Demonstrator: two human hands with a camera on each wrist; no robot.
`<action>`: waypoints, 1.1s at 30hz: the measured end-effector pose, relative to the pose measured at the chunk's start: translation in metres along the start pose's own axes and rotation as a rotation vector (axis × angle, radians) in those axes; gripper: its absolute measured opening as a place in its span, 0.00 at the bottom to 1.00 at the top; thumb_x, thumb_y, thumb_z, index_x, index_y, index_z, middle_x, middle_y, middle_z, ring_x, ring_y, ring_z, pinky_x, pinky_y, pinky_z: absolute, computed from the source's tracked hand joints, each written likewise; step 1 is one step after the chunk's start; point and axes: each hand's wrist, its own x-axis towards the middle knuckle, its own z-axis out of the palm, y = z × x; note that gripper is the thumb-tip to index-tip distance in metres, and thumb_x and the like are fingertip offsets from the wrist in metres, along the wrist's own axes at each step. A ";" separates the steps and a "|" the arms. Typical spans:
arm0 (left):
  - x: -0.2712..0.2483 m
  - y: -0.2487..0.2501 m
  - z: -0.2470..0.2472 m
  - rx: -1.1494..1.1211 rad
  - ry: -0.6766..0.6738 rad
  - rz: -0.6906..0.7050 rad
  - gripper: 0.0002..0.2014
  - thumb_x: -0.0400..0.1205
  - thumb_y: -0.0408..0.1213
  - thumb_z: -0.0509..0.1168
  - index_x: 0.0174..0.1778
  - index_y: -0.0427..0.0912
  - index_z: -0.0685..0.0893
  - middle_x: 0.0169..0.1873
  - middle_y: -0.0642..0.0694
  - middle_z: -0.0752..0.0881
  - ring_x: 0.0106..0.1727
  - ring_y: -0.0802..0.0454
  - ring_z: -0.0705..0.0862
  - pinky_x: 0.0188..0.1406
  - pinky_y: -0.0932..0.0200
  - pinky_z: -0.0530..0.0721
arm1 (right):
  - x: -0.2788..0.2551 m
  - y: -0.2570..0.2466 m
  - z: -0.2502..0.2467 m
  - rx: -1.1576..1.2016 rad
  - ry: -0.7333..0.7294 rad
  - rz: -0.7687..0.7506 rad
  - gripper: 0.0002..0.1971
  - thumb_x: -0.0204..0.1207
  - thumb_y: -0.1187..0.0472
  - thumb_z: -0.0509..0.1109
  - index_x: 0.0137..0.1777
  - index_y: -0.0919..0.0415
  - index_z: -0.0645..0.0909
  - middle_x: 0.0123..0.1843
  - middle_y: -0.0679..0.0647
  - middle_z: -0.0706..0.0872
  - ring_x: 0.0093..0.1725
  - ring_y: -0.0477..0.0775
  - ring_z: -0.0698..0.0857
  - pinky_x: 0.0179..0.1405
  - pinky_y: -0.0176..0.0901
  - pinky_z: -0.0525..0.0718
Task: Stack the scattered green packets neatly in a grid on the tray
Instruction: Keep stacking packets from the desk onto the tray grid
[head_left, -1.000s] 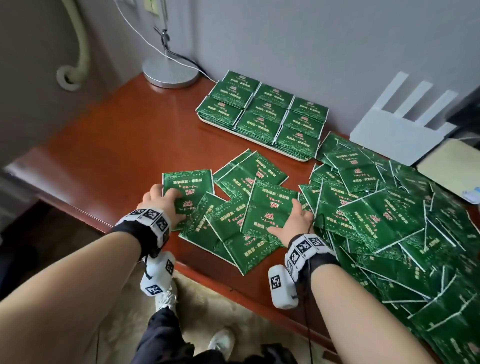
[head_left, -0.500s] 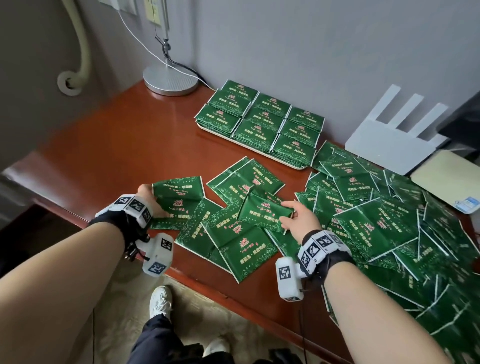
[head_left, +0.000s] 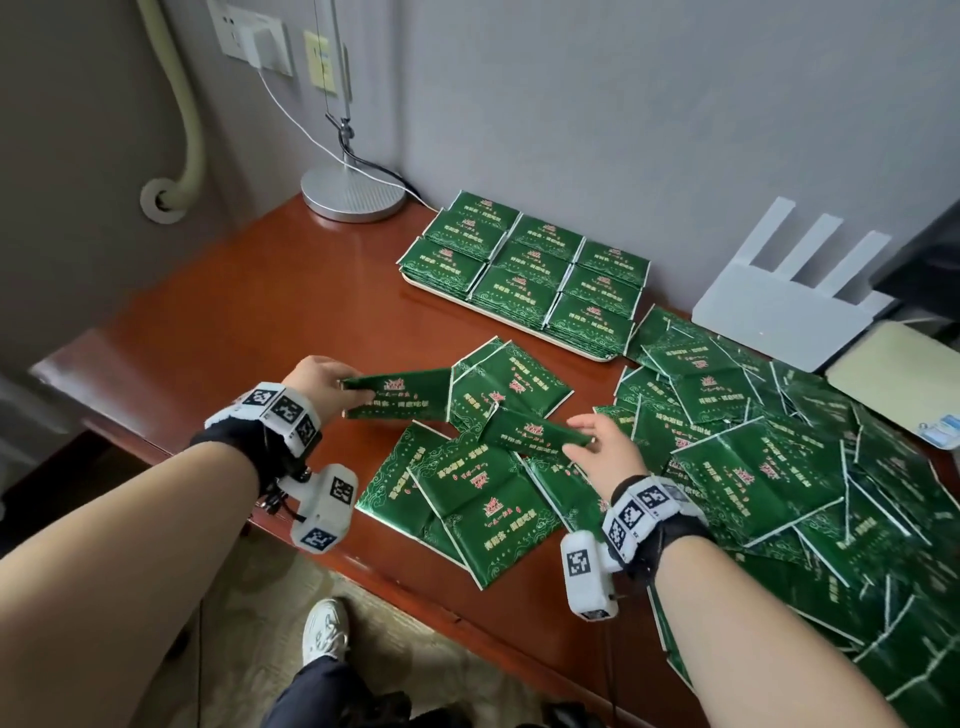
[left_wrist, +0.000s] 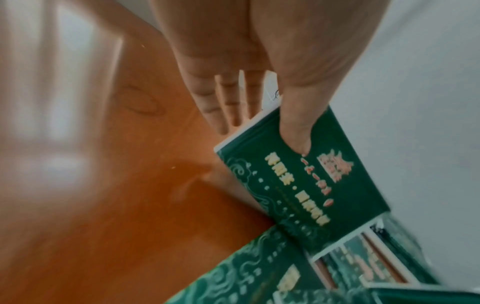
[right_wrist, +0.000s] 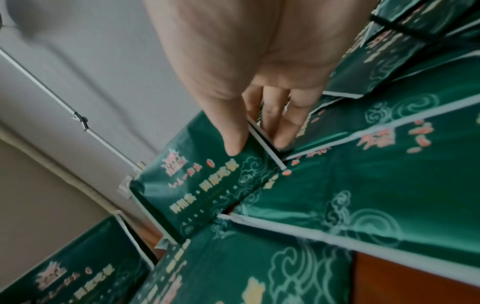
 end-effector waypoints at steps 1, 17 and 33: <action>0.002 -0.004 0.005 0.044 0.000 0.001 0.16 0.78 0.39 0.68 0.61 0.44 0.83 0.65 0.45 0.75 0.62 0.48 0.75 0.61 0.51 0.78 | 0.000 0.002 0.002 -0.016 -0.005 0.004 0.15 0.76 0.64 0.68 0.62 0.55 0.76 0.61 0.48 0.82 0.52 0.50 0.81 0.52 0.41 0.78; 0.008 0.031 0.007 -0.063 -0.073 0.140 0.29 0.83 0.32 0.59 0.75 0.64 0.64 0.57 0.55 0.76 0.42 0.53 0.81 0.27 0.67 0.80 | 0.010 -0.030 -0.006 -0.018 -0.192 -0.106 0.10 0.77 0.52 0.67 0.51 0.56 0.83 0.49 0.57 0.89 0.51 0.59 0.85 0.55 0.51 0.83; 0.050 0.071 -0.048 0.070 -0.267 0.505 0.05 0.79 0.45 0.67 0.37 0.54 0.82 0.36 0.55 0.82 0.39 0.58 0.78 0.39 0.67 0.75 | 0.018 -0.096 -0.035 -0.056 -0.003 -0.112 0.15 0.78 0.53 0.65 0.38 0.64 0.80 0.40 0.62 0.84 0.40 0.59 0.81 0.47 0.46 0.78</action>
